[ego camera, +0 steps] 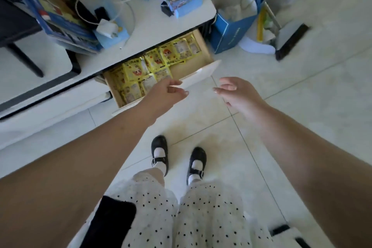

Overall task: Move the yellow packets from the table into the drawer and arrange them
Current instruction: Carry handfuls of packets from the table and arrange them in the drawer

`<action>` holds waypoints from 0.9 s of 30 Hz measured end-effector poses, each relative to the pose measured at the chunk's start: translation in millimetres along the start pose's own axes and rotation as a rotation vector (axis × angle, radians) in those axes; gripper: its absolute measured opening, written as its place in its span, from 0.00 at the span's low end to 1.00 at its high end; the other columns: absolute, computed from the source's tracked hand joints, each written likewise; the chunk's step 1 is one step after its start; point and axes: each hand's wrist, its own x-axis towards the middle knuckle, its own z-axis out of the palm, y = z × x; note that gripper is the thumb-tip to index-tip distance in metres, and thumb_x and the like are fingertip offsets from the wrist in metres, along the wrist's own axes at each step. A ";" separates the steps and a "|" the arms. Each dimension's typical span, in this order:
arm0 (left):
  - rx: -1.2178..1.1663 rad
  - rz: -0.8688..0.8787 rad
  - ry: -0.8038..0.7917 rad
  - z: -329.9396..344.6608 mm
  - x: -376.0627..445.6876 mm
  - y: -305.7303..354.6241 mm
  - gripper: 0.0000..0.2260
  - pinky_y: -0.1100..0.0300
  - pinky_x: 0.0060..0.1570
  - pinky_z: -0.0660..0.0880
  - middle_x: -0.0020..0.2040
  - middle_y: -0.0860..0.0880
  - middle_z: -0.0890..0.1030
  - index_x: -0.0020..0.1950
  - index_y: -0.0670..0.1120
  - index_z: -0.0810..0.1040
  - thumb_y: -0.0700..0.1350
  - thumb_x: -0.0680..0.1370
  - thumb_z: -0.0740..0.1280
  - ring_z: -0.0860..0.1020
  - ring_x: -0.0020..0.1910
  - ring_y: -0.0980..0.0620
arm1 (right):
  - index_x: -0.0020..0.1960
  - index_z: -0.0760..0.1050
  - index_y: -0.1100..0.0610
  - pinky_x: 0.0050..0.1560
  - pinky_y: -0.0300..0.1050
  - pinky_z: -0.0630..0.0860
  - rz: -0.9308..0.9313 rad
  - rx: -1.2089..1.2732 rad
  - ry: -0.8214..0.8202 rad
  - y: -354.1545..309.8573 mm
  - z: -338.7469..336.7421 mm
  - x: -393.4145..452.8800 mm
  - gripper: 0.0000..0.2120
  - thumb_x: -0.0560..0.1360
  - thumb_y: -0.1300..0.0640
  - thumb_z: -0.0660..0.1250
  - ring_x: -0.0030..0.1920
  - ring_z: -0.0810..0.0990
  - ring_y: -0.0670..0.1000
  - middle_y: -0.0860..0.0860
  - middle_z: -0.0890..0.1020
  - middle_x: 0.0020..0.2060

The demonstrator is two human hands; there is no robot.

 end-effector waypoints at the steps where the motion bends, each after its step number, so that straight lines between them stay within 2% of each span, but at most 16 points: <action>1: 0.024 0.011 -0.032 9.0 -9.2 4.6 0.15 0.57 0.53 0.73 0.52 0.50 0.81 0.60 0.50 0.73 0.46 0.75 0.70 0.78 0.52 0.53 | 0.67 0.72 0.54 0.47 0.40 0.75 0.016 0.041 0.025 8.3 -8.4 -16.6 0.23 0.73 0.52 0.71 0.48 0.76 0.49 0.52 0.78 0.62; 4: 0.093 0.046 -0.121 33.6 -31.0 12.8 0.15 0.57 0.54 0.74 0.55 0.50 0.81 0.60 0.51 0.74 0.46 0.75 0.70 0.78 0.55 0.53 | 0.67 0.72 0.52 0.63 0.48 0.73 0.074 0.182 0.112 35.0 -26.9 -68.2 0.23 0.73 0.52 0.70 0.59 0.76 0.49 0.49 0.77 0.63; 5: 0.118 0.060 -0.158 42.2 -38.4 15.3 0.14 0.57 0.54 0.74 0.54 0.50 0.81 0.60 0.51 0.74 0.46 0.75 0.70 0.78 0.56 0.53 | 0.67 0.72 0.52 0.65 0.49 0.72 0.081 0.230 0.153 44.2 -30.8 -86.2 0.23 0.73 0.52 0.71 0.61 0.76 0.48 0.49 0.77 0.63; 9: 0.262 0.129 -0.326 79.2 -70.0 18.0 0.16 0.57 0.56 0.74 0.53 0.53 0.80 0.62 0.50 0.74 0.47 0.75 0.70 0.78 0.55 0.54 | 0.65 0.73 0.53 0.62 0.46 0.73 0.120 0.377 0.341 87.0 -32.9 -157.1 0.22 0.73 0.53 0.72 0.58 0.76 0.48 0.51 0.78 0.59; 12: 0.407 0.175 -0.473 111.4 -101.3 9.9 0.17 0.59 0.54 0.74 0.53 0.53 0.80 0.63 0.50 0.73 0.47 0.75 0.70 0.78 0.55 0.55 | 0.65 0.74 0.53 0.59 0.43 0.73 0.177 0.477 0.464 125.7 -24.9 -211.3 0.22 0.72 0.52 0.72 0.57 0.76 0.48 0.51 0.78 0.58; 16: 0.547 0.205 -0.635 155.4 -154.6 -11.0 0.16 0.62 0.51 0.74 0.51 0.53 0.80 0.62 0.49 0.73 0.46 0.76 0.70 0.78 0.51 0.58 | 0.64 0.73 0.53 0.61 0.45 0.73 0.270 0.634 0.613 182.8 -2.0 -288.1 0.22 0.72 0.52 0.72 0.58 0.76 0.48 0.51 0.77 0.58; 23: 0.798 0.201 -0.876 234.5 -259.1 -80.5 0.18 0.56 0.56 0.73 0.57 0.49 0.81 0.62 0.49 0.74 0.46 0.74 0.72 0.78 0.53 0.53 | 0.65 0.73 0.53 0.60 0.48 0.74 0.448 0.909 0.863 289.6 57.3 -428.8 0.21 0.73 0.52 0.72 0.59 0.76 0.49 0.52 0.78 0.61; 25: 0.894 0.240 -0.955 263.7 -292.9 -108.2 0.18 0.58 0.53 0.73 0.56 0.49 0.81 0.64 0.48 0.73 0.46 0.75 0.71 0.78 0.50 0.55 | 0.65 0.73 0.53 0.62 0.48 0.74 0.488 0.980 0.935 322.5 76.4 -470.3 0.21 0.73 0.52 0.72 0.59 0.76 0.48 0.52 0.78 0.60; 27: 0.971 0.295 -1.026 294.5 -328.6 -139.5 0.18 0.62 0.45 0.72 0.54 0.50 0.80 0.65 0.47 0.72 0.44 0.76 0.69 0.76 0.46 0.58 | 0.64 0.74 0.54 0.63 0.48 0.73 0.533 1.052 1.014 356.1 97.7 -510.7 0.21 0.73 0.53 0.71 0.58 0.76 0.48 0.52 0.78 0.59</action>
